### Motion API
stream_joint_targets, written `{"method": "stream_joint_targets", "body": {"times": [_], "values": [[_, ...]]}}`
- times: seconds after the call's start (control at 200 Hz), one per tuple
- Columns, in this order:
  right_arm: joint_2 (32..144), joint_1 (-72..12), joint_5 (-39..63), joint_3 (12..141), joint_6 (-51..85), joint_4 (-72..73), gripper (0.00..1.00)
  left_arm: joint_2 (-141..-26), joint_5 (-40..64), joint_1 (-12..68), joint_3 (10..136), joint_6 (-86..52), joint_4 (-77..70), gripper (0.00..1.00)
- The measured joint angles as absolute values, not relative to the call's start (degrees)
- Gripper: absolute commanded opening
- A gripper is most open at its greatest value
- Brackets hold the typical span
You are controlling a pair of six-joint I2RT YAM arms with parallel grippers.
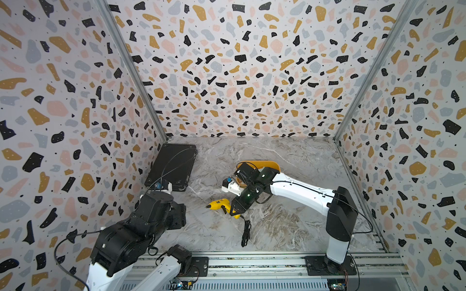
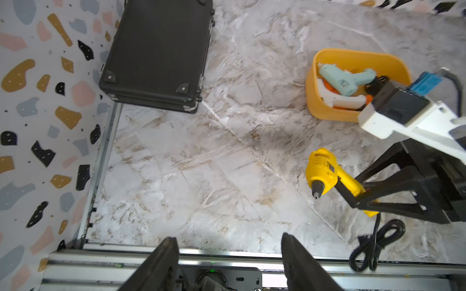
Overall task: Put the hot melt glue gun into the storage box
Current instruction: Pick up the hot melt adhesive gun from the center of the board.
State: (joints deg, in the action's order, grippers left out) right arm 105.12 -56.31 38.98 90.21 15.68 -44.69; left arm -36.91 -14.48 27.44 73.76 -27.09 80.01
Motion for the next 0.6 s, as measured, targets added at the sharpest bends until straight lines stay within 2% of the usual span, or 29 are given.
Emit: {"method": "stream_joint_targets", "body": {"times": [0.115,0.245,0.601], "values": [[102.87,-56.21,50.24,82.89,27.27,-37.3,0.0,-34.26,-10.74,27.44,73.63,-25.39,76.69,0.69],[102.08,-56.38,58.15,76.86,39.92,-27.7,0.0,-32.12,-6.17,27.44,72.55,-23.68,73.21,0.69],[101.19,-57.06,66.41,73.78,68.86,3.38,0.0,-29.39,2.2,27.44,64.75,-21.47,66.81,0.77]]}}
